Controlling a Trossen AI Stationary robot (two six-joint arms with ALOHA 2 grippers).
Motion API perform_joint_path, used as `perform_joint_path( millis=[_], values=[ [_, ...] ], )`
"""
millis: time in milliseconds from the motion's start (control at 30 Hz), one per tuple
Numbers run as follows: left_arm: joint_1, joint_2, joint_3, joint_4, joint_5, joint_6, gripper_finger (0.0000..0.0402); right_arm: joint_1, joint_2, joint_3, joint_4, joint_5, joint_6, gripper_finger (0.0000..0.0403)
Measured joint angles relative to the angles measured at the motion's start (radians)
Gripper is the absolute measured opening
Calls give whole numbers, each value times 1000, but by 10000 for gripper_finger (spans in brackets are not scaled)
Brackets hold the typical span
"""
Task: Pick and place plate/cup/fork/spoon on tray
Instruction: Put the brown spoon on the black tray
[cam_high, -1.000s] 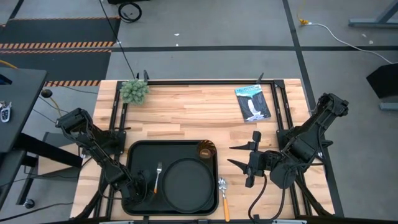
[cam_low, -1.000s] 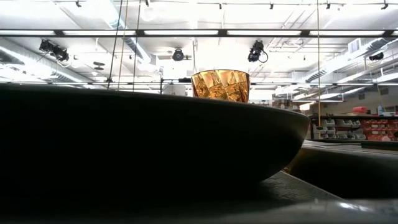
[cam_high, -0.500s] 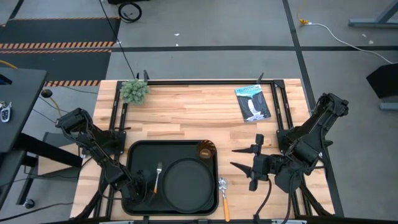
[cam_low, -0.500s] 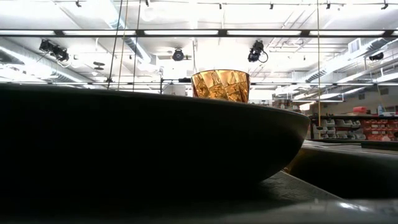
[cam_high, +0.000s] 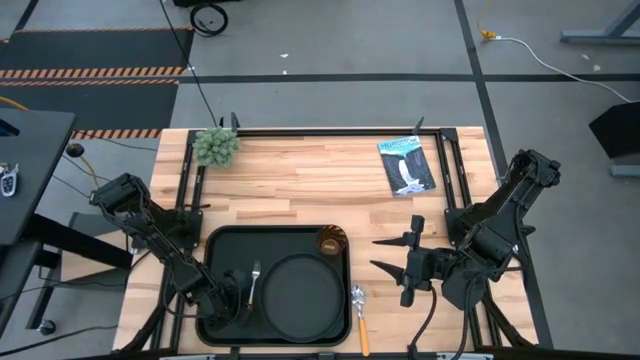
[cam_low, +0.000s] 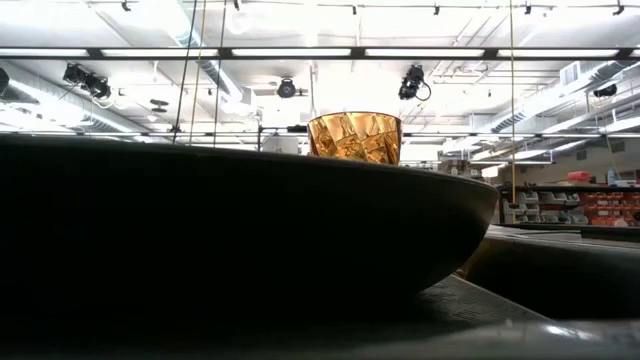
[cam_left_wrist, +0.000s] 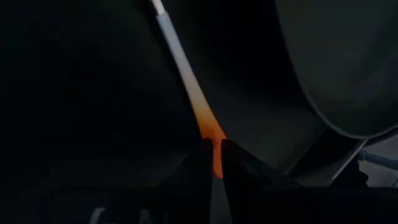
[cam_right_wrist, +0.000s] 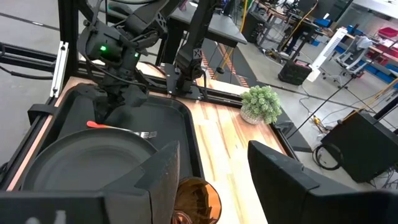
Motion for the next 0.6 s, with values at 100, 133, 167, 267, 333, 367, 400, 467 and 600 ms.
perform_joint_path(
  millis=[100, 133, 167, 267, 333, 367, 400, 467, 600],
  values=[
    [0, 0, 0, 19, -10, 12, 38, 0, 0, 0, 0, 0, 0, 196],
    [0, 0, 0, 24, -11, 14, 38, 0, 0, 0, 0, 0, 0, 196],
    [0, 0, 0, 25, -11, 14, 38, 0, 0, 0, 0, 0, 0, 196],
    [0, 0, 0, 25, -13, 14, 38, 0, 0, 0, 0, 0, 0, 196],
    [0, 0, 0, 25, -13, 14, 38, 0, 0, 0, 0, 0, 0, 196],
    [0, 0, 0, 25, -13, 14, 38, 0, 0, 0, 0, 0, 0, 196],
    [0, 0, 0, 25, -12, 16, 38, 0, 0, 0, 0, 0, 0, 196],
    [0, 0, 0, 25, 5, 32, 38, 0, 0, 0, 0, 0, 0, 196],
    [2, 0, 0, 22, -15, 62, 38, 0, 0, 0, 1, 0, 0, 196]
  ],
)
